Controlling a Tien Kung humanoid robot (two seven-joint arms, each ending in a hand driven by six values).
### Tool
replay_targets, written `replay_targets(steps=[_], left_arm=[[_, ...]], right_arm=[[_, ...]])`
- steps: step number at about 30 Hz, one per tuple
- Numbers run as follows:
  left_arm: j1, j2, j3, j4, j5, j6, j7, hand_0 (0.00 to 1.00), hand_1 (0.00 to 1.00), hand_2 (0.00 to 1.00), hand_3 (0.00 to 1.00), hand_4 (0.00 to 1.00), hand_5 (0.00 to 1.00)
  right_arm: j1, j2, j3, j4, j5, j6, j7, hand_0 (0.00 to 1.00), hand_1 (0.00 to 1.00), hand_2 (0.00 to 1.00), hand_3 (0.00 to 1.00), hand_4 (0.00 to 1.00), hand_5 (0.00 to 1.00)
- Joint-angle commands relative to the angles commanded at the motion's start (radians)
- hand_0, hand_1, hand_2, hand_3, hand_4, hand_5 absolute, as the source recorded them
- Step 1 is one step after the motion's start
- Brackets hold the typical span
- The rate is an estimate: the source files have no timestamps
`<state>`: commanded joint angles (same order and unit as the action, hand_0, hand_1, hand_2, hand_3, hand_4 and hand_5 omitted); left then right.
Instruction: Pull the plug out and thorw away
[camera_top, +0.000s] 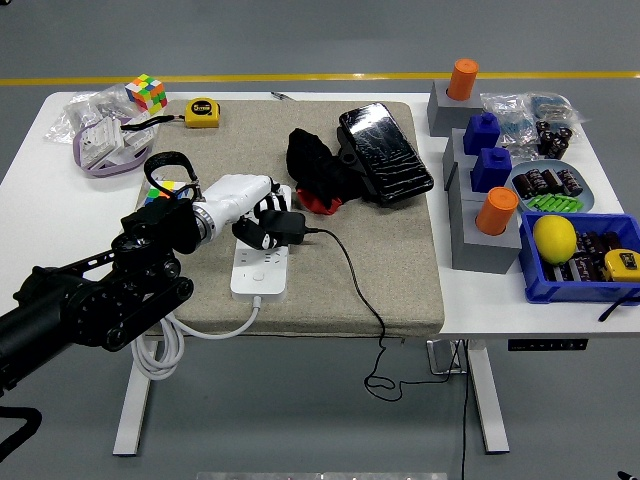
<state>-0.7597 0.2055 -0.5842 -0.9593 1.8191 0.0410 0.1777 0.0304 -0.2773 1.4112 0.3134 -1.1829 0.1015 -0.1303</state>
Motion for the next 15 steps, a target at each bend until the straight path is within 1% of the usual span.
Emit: replay_targets(steps=[2,3,7,8,9,14,15], left_arm=[[0.001,0.001,0.001,-0.003,-0.004,0.005,-0.007,0.366,0.422,0.448,0.533,0.716,0.002],[0.001,0.001,0.001,-0.005,-0.007,0.01,-0.014,0.348,0.394,0.435,0.543,0.707,0.002],[0.004,0.003,-0.005,-0.022,-0.003,0.02,-0.026,0.348,0.394,0.435,0.543,0.707,0.002],[0.005,0.003,-0.007,-0.027,0.001,0.022,-0.028,0.348,0.394,0.435,0.543,0.707,0.002],[0.006,0.004,-0.011,-0.033,0.004,0.025,-0.03,0.331,0.373,0.417,0.53,0.711,0.002],[0.005,0.008,-0.022,-0.063,0.024,0.032,-0.034,0.331,0.373,0.417,0.53,0.711,0.002],[0.006,0.009,-0.026,-0.076,0.041,0.038,-0.036,0.322,0.365,0.414,0.526,0.73,0.002]], right_arm=[[-0.001,0.0,0.0,0.0,0.0,0.0,0.0,0.619,0.663,0.683,0.635,0.987,0.524],[-0.001,0.0,0.0,-0.001,0.0,0.0,0.0,0.619,0.662,0.683,0.635,0.986,0.524],[-0.002,0.0,0.0,-0.001,0.0,0.001,0.0,0.619,0.662,0.683,0.635,0.986,0.524],[-0.003,0.0,-0.001,-0.001,-0.001,0.001,-0.001,0.619,0.662,0.683,0.635,0.986,0.524],[-0.002,0.0,-0.001,-0.001,-0.001,0.0,-0.001,0.619,0.662,0.683,0.634,0.986,0.524],[-0.001,0.001,0.0,0.0,0.0,0.0,0.0,0.619,0.662,0.683,0.634,0.986,0.524],[-0.001,0.001,0.001,0.0,0.0,0.0,0.0,0.619,0.662,0.683,0.634,0.987,0.524]])
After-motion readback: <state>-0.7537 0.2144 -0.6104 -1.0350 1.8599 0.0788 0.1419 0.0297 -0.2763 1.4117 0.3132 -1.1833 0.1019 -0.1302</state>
